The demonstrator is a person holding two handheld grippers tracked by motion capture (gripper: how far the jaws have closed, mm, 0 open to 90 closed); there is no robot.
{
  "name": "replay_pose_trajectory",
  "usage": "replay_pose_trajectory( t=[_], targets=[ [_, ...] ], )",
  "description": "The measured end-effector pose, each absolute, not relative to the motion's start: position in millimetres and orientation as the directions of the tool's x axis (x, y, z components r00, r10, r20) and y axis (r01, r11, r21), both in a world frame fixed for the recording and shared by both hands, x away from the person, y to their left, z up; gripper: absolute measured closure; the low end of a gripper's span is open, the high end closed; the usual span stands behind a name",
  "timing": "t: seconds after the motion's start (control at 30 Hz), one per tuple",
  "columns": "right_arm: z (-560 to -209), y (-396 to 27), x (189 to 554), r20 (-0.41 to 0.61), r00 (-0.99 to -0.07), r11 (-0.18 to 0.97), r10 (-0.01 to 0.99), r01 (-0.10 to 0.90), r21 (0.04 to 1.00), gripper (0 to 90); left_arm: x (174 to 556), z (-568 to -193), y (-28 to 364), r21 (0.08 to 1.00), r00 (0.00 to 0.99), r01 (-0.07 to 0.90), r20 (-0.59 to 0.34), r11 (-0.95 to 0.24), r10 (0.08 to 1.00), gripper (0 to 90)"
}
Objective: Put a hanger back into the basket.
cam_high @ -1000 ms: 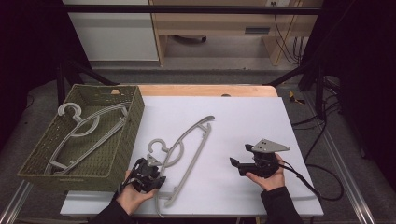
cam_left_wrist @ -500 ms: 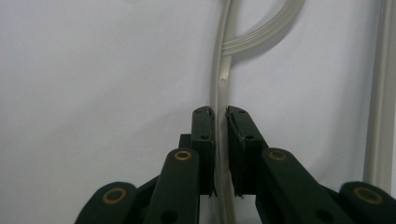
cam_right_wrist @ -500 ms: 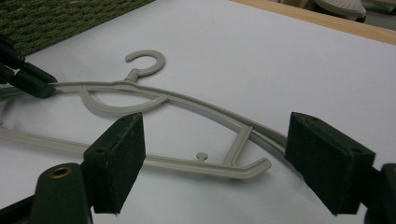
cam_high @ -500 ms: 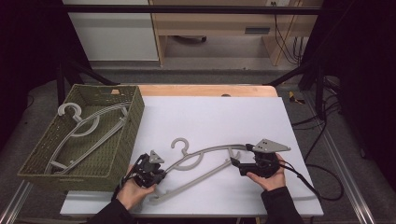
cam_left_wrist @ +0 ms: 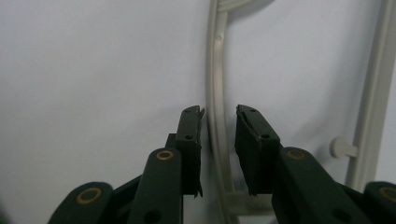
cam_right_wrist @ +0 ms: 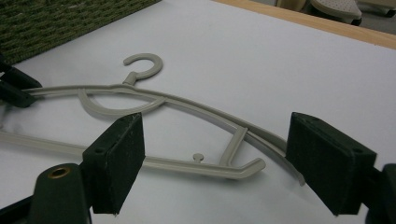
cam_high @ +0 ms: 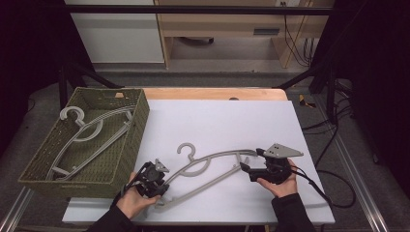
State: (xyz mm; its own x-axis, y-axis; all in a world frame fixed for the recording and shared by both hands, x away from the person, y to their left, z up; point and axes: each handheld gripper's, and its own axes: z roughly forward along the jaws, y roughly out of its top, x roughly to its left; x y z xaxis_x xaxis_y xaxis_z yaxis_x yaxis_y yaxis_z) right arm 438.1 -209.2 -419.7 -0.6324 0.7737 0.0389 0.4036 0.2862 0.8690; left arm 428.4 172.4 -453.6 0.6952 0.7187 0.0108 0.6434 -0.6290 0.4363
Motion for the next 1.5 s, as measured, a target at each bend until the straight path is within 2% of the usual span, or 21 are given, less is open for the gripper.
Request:
replay_pose_trajectory(
  t=[0.1,0.23,0.4,0.8,1.0,1.1,1.5],
  targets=[
    [-419,-209,437,0.052,-0.627,0.276,0.777,0.415,0.867,19.7,428,-454,170,0.429,0.692,0.644,0.026,-0.634,0.721,71.5],
    [-420,-209,438,0.048,-0.631,0.281,0.774,0.411,0.867,19.5,426,-454,169,0.436,0.695,0.637,0.031,-0.635,0.718,79.7],
    [-420,-209,438,0.05,-0.63,0.281,0.775,0.415,0.865,19.2,425,-454,172,0.456,0.697,0.627,0.034,-0.631,0.717,82.2],
    [-413,-221,436,0.067,-0.615,0.24,0.785,0.403,0.883,18.1,420,-440,181,0.573,0.681,0.589,0.028,-0.57,0.732,82.5],
    [-407,-229,433,0.084,-0.611,0.207,0.787,0.39,0.897,13.1,417,-424,187,0.626,0.668,0.565,0.035,-0.537,0.743,82.5],
    [-403,-234,431,0.088,-0.605,0.194,0.792,0.385,0.902,7.4,416,-417,190,0.642,0.66,0.555,0.047,-0.529,0.75,82.6],
    [-396,-252,428,0.096,-0.559,0.148,0.823,0.375,0.915,4.7,411,-385,206,0.707,0.626,0.512,0.083,-0.488,0.776,82.5]
  ],
)
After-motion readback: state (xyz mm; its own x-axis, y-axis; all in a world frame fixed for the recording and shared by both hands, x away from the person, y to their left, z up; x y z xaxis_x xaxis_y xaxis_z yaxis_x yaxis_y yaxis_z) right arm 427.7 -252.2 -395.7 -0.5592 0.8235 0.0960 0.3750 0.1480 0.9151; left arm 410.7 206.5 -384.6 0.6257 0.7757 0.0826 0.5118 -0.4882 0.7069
